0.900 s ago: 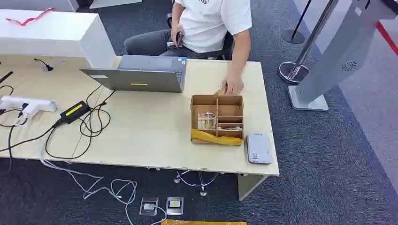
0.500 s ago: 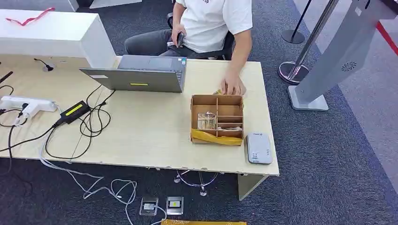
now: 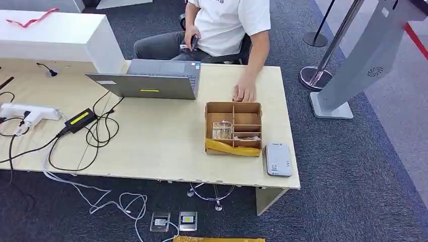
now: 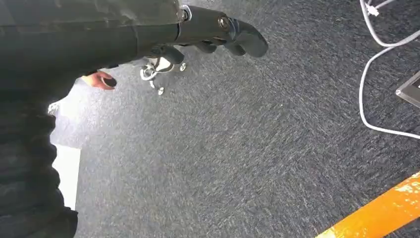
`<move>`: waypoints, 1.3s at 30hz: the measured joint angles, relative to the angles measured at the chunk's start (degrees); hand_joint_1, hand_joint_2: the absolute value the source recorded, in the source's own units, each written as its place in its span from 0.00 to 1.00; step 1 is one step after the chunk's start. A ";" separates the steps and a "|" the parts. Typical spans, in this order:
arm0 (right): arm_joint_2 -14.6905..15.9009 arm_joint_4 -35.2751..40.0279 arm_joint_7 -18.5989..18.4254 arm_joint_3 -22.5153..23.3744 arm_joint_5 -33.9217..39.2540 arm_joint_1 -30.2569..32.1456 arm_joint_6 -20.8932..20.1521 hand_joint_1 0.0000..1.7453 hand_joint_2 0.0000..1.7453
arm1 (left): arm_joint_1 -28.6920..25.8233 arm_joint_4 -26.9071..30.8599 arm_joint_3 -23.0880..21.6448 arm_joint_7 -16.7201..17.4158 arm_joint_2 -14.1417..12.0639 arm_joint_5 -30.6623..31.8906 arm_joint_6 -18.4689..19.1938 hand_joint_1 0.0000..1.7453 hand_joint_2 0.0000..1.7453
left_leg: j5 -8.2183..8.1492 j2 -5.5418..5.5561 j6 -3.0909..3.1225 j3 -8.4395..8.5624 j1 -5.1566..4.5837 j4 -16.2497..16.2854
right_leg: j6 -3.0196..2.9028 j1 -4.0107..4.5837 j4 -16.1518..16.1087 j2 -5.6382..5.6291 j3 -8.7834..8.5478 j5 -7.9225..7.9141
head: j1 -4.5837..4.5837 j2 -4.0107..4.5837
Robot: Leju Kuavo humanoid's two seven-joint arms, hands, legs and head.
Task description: Pass the card to the sensor for recognition and then transmit it.
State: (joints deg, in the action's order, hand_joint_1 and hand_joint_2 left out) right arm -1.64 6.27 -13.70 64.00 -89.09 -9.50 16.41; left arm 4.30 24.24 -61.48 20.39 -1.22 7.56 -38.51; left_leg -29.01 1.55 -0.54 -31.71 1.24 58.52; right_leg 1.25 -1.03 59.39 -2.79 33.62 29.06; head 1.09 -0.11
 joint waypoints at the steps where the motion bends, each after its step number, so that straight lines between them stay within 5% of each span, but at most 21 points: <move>1: 0.00 0.00 0.00 -0.04 0.00 -0.02 -0.04 0.00 0.00 | -0.02 0.00 0.24 0.02 0.00 0.11 0.00 0.00 1.00 | 0.00 0.00 0.00 0.00 0.00 0.00 | 0.00 0.00 0.00 0.00 0.00 0.00 | 0.02 0.00; 39: 0.00 0.00 -0.42 -1.55 0.15 0.48 -1.01 0.00 0.00 | -0.37 0.46 1.16 0.37 0.33 1.99 0.00 0.00 1.00 | 0.00 0.00 0.00 0.00 0.00 0.00 | 0.00 0.00 0.00 0.00 0.00 0.00 | 0.00 0.00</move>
State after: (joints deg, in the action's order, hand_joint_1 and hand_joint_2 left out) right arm -1.64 6.27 -14.12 62.45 -88.94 -9.02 15.41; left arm 3.93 24.70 -60.33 20.76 -0.90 9.55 -38.51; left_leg -29.01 1.55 -0.54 -31.70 1.24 58.52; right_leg 1.25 -1.04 59.39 -2.79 33.63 29.06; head 1.09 -0.11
